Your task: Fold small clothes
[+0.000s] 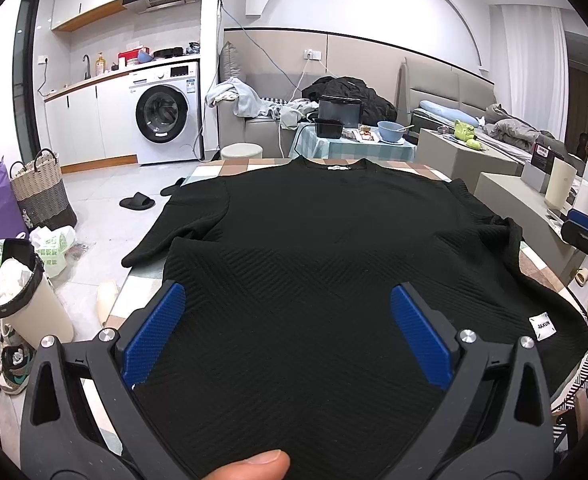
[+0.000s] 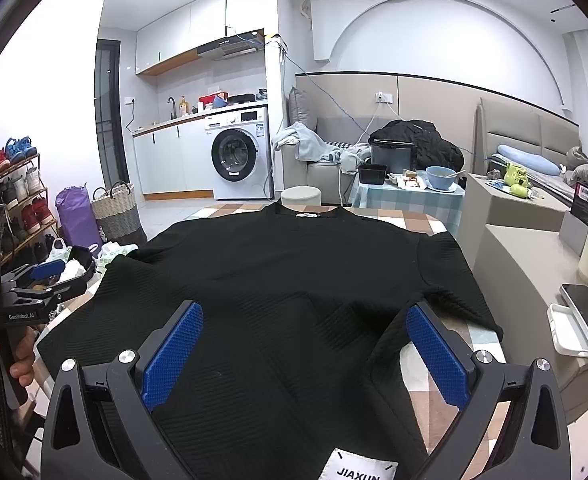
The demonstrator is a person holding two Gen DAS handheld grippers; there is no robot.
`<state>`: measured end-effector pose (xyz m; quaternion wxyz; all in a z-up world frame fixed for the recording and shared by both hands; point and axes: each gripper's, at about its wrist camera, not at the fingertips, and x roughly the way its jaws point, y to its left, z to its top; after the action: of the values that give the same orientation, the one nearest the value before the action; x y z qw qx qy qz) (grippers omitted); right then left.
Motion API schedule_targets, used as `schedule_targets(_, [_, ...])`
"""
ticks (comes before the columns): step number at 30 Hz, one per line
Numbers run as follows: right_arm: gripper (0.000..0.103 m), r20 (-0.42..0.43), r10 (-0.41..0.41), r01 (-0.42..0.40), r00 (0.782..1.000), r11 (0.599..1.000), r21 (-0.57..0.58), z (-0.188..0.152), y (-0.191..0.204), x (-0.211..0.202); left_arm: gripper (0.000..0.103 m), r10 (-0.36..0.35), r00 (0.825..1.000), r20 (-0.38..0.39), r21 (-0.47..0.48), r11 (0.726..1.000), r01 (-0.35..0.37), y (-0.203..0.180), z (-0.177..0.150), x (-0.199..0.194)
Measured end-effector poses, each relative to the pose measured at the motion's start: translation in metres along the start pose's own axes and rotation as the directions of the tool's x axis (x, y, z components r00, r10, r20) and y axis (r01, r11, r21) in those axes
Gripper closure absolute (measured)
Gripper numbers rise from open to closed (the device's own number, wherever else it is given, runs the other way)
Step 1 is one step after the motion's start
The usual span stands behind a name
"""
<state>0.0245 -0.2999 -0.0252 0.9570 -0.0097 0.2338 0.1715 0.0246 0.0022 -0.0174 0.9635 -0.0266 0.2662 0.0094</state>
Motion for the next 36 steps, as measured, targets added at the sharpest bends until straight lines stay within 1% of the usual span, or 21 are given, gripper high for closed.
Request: schedule_targets(36, [0.000, -0.017, -0.006, 0.007, 1.000, 1.000, 0.011, -0.0065, 0.0038, 0.0068, 0.001, 0.001, 1.000, 0.000, 0.007, 1.000, -0.001, 0.0019, -0.0037, -0.0010])
